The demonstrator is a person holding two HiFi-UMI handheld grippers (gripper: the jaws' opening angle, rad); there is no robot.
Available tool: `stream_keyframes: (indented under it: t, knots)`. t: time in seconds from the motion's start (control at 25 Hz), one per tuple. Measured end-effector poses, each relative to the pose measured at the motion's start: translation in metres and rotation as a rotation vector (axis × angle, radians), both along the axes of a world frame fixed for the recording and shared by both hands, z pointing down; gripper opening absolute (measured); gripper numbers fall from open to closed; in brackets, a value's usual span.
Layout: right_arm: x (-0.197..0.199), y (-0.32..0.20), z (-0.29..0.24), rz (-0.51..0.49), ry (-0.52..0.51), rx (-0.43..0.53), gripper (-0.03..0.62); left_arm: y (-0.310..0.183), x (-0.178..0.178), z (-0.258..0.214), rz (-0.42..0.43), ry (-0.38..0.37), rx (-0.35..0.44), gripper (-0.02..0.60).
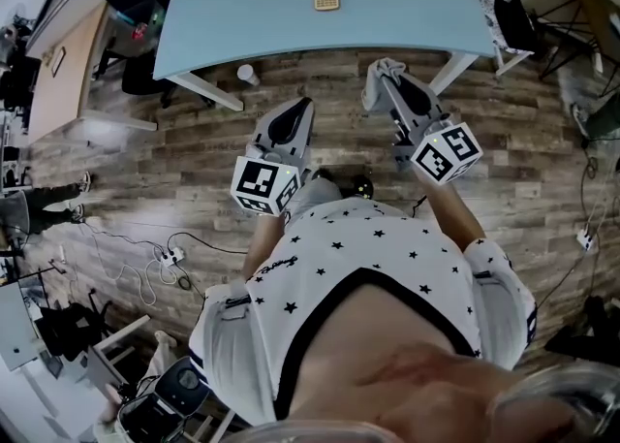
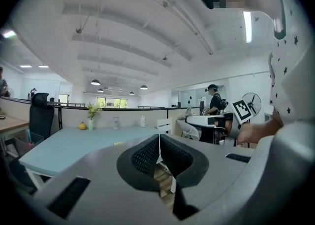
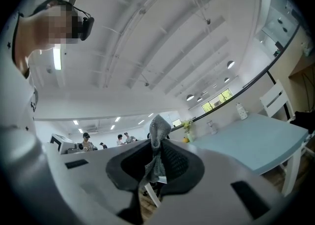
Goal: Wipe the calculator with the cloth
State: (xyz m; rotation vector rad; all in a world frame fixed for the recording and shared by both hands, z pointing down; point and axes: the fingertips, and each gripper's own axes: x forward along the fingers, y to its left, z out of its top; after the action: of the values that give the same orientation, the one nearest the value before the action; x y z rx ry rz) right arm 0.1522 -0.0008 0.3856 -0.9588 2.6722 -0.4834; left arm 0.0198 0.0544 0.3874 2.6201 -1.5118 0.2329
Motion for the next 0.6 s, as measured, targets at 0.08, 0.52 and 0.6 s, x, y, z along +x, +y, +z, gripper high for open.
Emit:
stream_keyframes:
  t: [0.08,0.52,0.6]
  knots:
    - [0.003,-0.002,0.001,0.011,-0.004,-0.004,0.037,-0.004,0.003,-0.001,0.012,-0.003,0.003,0.031]
    - [0.012,-0.035,-0.002,0.05,-0.006,0.005,0.037,-0.053,0.005,0.003,0.04,-0.003,0.021,0.031]
    - [0.011,-0.045,-0.001,0.053,0.003,0.004,0.037,-0.065,0.004,0.001,0.048,-0.001,0.028,0.031]
